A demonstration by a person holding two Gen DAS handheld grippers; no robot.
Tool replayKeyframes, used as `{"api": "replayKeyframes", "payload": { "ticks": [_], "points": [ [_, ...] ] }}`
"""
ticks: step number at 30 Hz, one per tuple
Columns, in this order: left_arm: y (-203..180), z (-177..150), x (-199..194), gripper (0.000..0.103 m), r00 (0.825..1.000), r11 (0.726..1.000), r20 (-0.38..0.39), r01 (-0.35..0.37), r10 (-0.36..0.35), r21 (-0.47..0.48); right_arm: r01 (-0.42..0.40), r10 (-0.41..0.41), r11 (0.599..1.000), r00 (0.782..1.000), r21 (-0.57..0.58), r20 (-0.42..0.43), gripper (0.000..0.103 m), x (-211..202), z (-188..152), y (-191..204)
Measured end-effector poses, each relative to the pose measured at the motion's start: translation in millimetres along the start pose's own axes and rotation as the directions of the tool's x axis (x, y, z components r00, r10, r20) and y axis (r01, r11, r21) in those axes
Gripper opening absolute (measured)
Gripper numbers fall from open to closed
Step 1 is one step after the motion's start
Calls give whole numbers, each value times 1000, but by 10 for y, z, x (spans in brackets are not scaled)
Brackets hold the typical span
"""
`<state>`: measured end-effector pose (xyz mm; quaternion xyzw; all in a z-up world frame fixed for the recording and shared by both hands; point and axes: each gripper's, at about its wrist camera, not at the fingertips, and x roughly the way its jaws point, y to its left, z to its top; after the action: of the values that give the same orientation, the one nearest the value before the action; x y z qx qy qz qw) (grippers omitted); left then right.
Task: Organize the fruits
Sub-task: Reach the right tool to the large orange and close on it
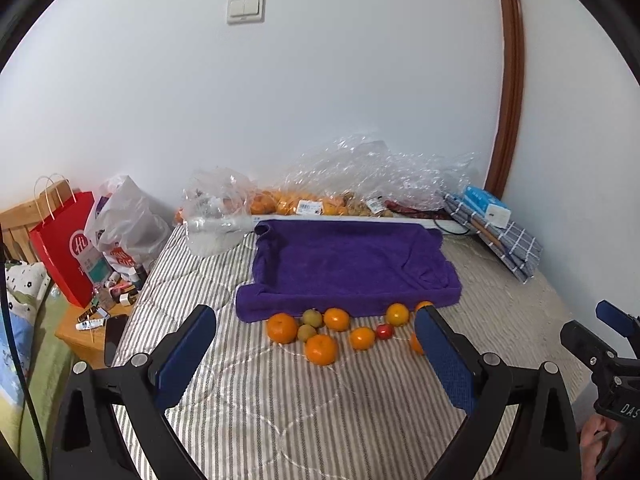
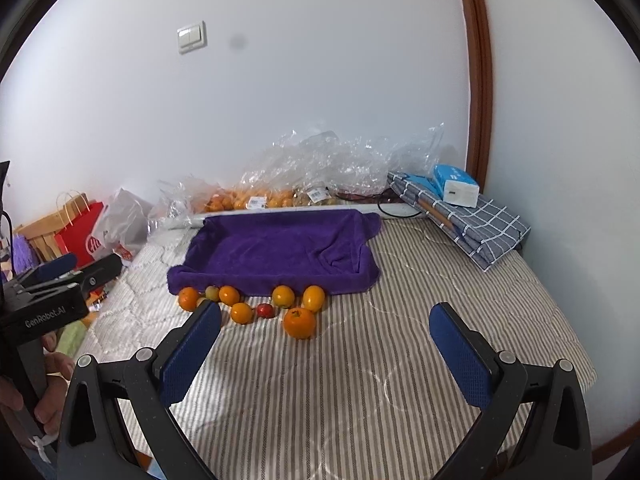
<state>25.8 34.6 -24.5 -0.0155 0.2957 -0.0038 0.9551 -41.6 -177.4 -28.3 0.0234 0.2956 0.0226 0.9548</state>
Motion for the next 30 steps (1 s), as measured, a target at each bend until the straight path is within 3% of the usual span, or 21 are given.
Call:
{"api": "replayKeyframes", "payload": {
  "ticks": [3, 7, 14, 18, 23, 30],
  "points": [
    [91, -29, 171, 100, 1000, 1000, -26, 17, -17, -15, 8, -8, 1000, 999, -10, -36, 102, 220, -37, -7],
    [207, -81, 406, 97, 998, 1000, -56, -16, 16, 1, -10, 10, 1000, 995, -3, -103, 93, 568, -105, -36],
    [541, -240, 805, 97, 989, 998, -141, -44, 38, -41, -69, 70, 998, 972, 11, -223, 89, 1240, -294, 32],
    [755, -391, 998, 96, 982, 996, -185, -51, 38, -68, -76, 74, 997, 970, 0, -232, 87, 1499, -390, 143],
    [927, -539, 1191, 96, 971, 996, -234, -67, 50, -66, -83, 79, 997, 958, -1, -276, 74, 1860, -466, 239],
    [987, -608, 1344, 94, 964, 997, -266, -16, -6, -81, -55, 52, 998, 956, -4, -288, 60, 2107, -491, 291]
  ]
}}
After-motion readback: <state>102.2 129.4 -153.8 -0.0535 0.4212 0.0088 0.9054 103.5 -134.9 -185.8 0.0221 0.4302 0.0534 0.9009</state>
